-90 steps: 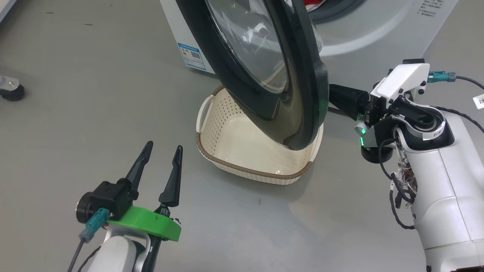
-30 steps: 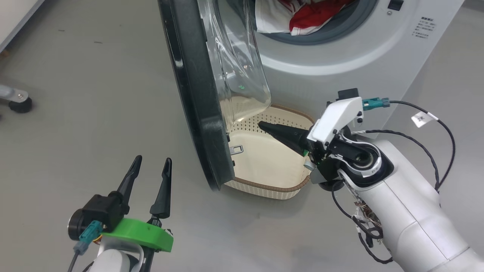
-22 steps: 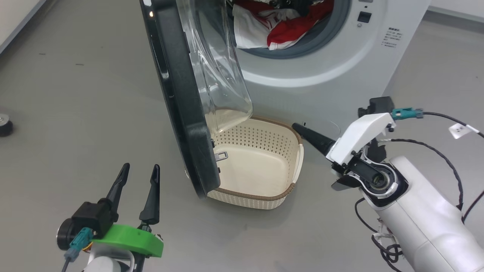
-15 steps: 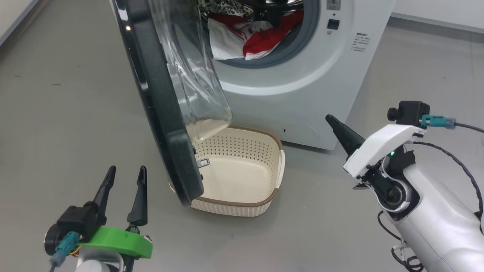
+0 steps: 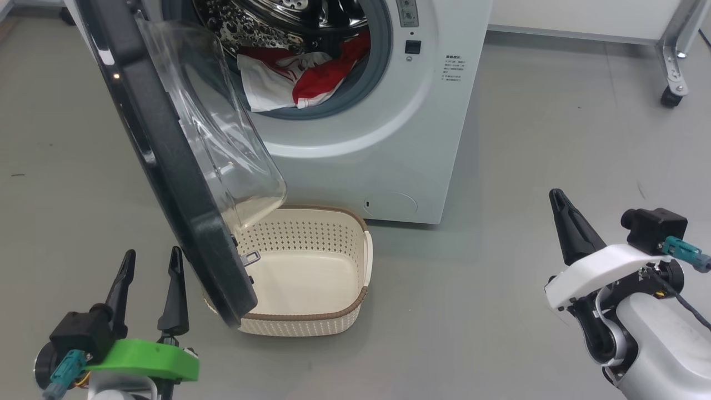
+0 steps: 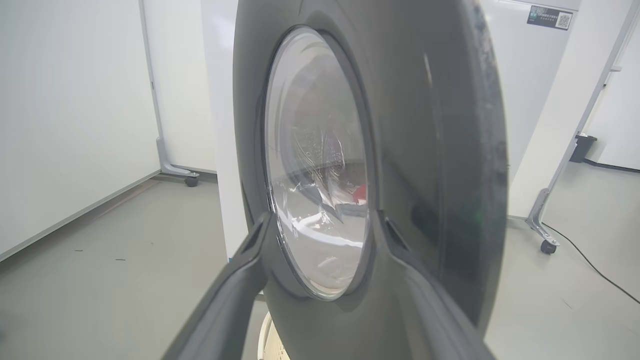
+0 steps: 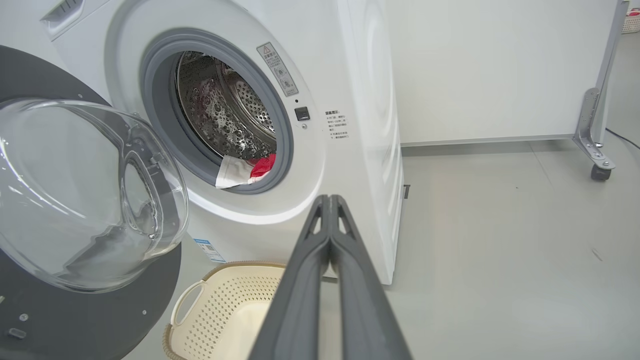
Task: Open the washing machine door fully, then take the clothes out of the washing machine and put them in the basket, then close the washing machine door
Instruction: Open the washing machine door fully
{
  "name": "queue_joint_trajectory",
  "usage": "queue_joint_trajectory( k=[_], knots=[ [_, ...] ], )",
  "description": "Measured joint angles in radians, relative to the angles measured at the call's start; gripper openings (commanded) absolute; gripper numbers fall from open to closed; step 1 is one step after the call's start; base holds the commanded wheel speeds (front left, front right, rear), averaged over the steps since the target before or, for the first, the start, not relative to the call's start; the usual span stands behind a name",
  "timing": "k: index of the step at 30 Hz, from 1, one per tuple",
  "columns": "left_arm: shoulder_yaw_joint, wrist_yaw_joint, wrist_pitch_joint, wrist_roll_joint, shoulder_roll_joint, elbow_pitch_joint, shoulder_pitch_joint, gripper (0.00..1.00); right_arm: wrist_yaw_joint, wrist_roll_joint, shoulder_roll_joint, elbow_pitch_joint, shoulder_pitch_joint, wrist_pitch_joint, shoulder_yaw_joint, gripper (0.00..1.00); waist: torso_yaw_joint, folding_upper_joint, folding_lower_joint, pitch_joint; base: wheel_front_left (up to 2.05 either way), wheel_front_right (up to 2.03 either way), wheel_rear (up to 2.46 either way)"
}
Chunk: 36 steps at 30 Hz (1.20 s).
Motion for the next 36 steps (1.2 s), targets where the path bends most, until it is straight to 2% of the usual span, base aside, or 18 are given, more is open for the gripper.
queue_joint_trajectory(
  k=[2,7,11,21,22,23,36],
  knots=[
    [0.008,0.000,0.000,0.000,0.000,-0.002,0.001,1.00,-0.023,-0.023,-0.007,0.001,0.020,-0.035,-0.002,0.00,-0.014,0.0000,0.0000,-0.003,0.00,0.00,0.00],
    [0.025,0.000,0.000,0.000,0.001,-0.007,0.015,1.00,-0.077,-0.049,0.003,-0.007,0.084,-0.038,-0.023,0.00,-0.040,0.0000,0.0000,-0.007,0.00,0.00,0.00],
    [0.025,0.000,0.000,0.001,0.001,-0.008,0.022,1.00,-0.119,-0.099,0.003,-0.039,0.123,-0.037,-0.082,0.00,-0.051,0.0000,0.0000,-0.005,0.00,0.00,0.00],
    [0.041,0.000,0.000,0.001,0.001,-0.013,0.031,1.00,-0.143,-0.233,0.071,-0.166,0.213,-0.035,-0.268,0.00,-0.067,0.0000,0.0000,0.005,0.00,0.00,0.00],
    [0.042,0.000,0.000,0.001,0.001,-0.014,0.031,1.00,-0.143,-0.247,0.077,-0.175,0.225,-0.035,-0.282,0.39,-0.069,0.0000,0.0000,0.007,0.00,0.00,0.00],
    [0.043,0.000,0.000,0.001,0.001,-0.014,0.031,1.00,-0.143,-0.257,0.085,-0.181,0.235,-0.035,-0.296,1.00,-0.070,0.0000,0.0000,0.008,0.00,0.00,0.00],
    [0.036,0.000,0.000,0.004,0.001,-0.015,0.031,1.00,-0.144,-0.361,0.142,-0.241,0.331,-0.035,-0.380,1.00,-0.069,0.0000,0.0000,0.017,0.00,0.00,0.00]
  ],
)
